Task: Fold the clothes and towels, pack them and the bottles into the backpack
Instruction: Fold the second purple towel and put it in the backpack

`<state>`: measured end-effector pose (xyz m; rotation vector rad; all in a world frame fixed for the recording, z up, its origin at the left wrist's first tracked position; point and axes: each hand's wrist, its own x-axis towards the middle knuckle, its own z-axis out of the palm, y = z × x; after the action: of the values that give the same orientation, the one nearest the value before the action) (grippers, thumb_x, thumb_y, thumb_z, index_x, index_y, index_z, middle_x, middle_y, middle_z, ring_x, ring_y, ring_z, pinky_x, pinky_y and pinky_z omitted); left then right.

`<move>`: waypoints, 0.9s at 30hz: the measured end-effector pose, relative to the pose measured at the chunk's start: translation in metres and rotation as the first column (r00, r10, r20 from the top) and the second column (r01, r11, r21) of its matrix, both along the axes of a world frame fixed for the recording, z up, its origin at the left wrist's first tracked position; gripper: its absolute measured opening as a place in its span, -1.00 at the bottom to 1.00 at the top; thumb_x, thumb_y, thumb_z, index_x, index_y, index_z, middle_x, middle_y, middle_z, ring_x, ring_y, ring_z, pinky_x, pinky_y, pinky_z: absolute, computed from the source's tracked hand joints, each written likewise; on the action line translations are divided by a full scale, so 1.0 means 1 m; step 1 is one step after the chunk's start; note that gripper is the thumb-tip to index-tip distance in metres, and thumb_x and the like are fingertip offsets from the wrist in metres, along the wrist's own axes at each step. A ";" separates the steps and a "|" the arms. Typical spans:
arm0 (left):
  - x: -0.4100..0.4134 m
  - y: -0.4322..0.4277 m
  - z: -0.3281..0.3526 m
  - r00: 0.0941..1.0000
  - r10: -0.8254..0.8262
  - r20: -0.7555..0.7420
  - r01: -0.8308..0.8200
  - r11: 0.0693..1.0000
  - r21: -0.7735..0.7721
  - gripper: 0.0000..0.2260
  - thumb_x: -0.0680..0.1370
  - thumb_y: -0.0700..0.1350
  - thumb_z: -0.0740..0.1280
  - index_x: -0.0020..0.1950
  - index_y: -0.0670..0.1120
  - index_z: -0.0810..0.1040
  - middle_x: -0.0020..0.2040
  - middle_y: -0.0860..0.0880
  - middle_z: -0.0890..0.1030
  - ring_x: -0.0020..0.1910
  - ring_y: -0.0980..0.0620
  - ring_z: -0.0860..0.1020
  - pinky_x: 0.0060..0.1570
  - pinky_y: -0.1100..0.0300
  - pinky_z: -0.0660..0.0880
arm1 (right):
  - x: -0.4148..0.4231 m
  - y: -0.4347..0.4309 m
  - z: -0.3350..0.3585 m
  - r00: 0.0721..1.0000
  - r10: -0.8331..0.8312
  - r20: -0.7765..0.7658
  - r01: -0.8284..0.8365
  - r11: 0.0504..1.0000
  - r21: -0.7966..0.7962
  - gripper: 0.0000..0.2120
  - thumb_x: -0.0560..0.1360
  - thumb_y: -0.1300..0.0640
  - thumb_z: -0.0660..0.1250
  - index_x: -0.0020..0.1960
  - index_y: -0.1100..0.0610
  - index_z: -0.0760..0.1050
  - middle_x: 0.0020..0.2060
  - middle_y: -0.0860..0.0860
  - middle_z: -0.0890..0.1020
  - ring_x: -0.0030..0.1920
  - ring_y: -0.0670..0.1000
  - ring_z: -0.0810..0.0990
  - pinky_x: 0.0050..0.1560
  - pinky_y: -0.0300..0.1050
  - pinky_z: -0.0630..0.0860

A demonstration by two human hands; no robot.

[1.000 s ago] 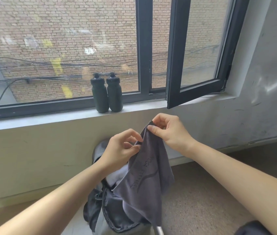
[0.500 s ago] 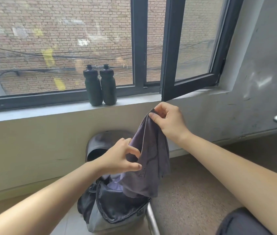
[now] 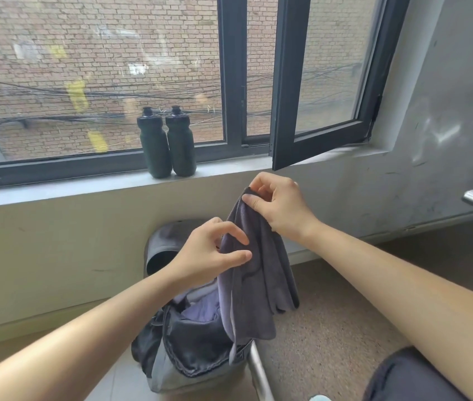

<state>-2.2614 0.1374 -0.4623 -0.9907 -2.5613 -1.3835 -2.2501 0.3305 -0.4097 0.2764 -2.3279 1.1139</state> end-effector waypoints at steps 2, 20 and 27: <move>0.001 -0.001 -0.002 1.000 0.012 -0.013 -0.011 0.998 0.062 -0.85 0.37 0.04 0.46 -0.11 0.08 0.57 -0.17 0.09 0.52 -0.26 -0.03 0.47 -0.21 0.07 0.48 | 0.002 -0.001 0.002 1.000 0.002 0.024 -0.001 0.999 -0.039 -0.87 0.56 0.14 0.43 -0.13 0.06 0.51 -0.34 0.00 0.53 -0.39 0.02 0.52 -0.54 -0.22 0.47; -0.012 -0.017 -0.015 0.961 0.186 -0.207 -0.238 0.934 -0.266 -0.63 0.38 0.39 0.30 -0.03 0.19 0.68 -0.29 0.09 0.58 -0.23 0.13 0.55 -0.15 0.07 0.52 | 0.006 -0.001 0.006 0.999 -0.035 -0.040 0.032 0.997 -0.074 -0.93 0.57 0.15 0.42 -0.03 0.11 0.54 -0.28 -0.01 0.51 -0.23 0.08 0.56 -0.51 -0.04 0.60; -0.004 0.005 -0.033 0.959 0.163 -0.234 -0.248 0.882 -0.402 -0.67 0.40 0.37 0.33 -0.07 0.19 0.70 -0.11 0.17 0.59 -0.06 0.07 0.57 -0.07 0.09 0.54 | 0.006 -0.004 0.009 0.993 -0.068 -0.098 0.054 0.989 -0.134 -0.90 0.58 0.19 0.41 -0.09 0.10 0.52 -0.35 -0.08 0.52 -0.36 -0.01 0.54 -0.57 -0.10 0.55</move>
<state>-2.2655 0.1422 -0.4951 -0.8118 -2.7735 -0.6453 -2.2438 0.3267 -0.4009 0.2064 -2.1488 1.1887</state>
